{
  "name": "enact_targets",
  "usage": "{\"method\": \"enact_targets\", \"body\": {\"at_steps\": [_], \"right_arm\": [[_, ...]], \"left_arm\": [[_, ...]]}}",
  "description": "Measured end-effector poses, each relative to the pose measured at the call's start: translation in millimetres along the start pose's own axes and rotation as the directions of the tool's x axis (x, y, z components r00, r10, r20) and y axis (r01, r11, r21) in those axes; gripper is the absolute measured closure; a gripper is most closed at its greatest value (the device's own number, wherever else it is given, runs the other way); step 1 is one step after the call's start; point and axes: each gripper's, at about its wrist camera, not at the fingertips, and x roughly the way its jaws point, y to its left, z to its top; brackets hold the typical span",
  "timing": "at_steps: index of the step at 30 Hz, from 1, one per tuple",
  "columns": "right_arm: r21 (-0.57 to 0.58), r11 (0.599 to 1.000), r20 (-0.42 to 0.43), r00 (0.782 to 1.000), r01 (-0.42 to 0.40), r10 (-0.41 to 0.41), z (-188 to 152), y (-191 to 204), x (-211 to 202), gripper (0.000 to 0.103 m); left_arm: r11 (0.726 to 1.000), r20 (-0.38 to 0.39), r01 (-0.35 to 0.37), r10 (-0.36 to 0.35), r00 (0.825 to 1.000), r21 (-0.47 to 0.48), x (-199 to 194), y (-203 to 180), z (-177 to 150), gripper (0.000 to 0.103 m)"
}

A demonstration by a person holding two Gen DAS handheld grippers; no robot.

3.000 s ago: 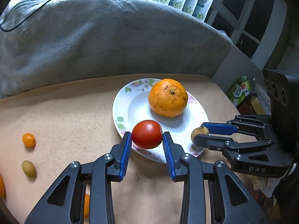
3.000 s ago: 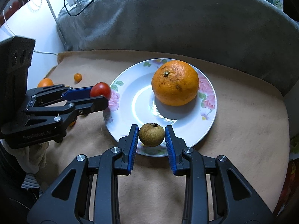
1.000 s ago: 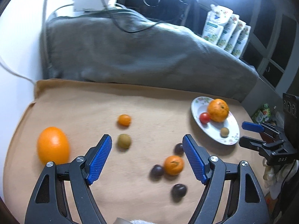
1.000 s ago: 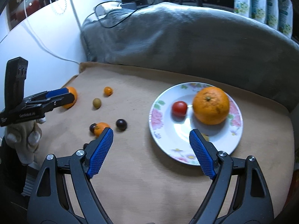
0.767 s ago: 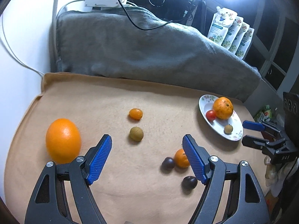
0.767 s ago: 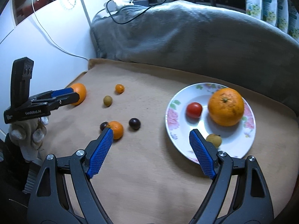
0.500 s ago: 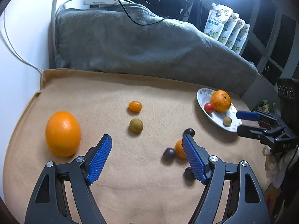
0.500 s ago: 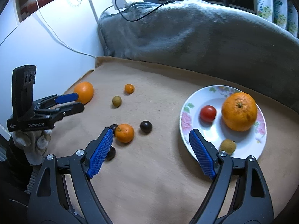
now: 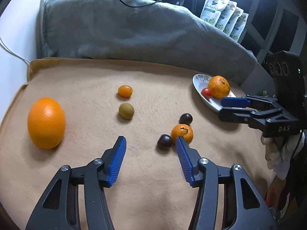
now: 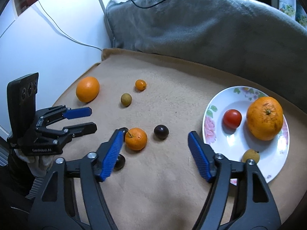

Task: Organize fruits
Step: 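Move the left gripper to a dark plum while the right moves to a small mandarin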

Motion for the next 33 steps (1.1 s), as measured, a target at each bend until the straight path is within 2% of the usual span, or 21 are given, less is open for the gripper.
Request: {"method": "enact_targets", "body": {"at_steps": [9,18,25,33], "right_arm": [[-0.006,1.000,-0.040,0.999,-0.003,0.003,4,-1,16,0.042],[-0.031,0.999,-0.089,0.996,0.008,-0.011,13,-4,37,0.051],[-0.042,0.999,-0.122,0.992,0.011,-0.016,16,-6,50,0.052],[-0.097,0.993,-0.119,0.992,-0.061,0.049,14,17,46,0.052]], "left_arm": [[1.000,-0.034,0.025,-0.025,0.999,0.005,11,-3,-5,0.056],[0.998,-0.037,0.054,-0.054,0.998,0.019,7,-14,-8,0.061],[0.996,-0.039,0.081,-0.080,0.996,0.028,1,-31,-14,0.061],[0.993,-0.059,0.109,-0.106,0.993,0.052,7,-47,-23,0.061]]}}
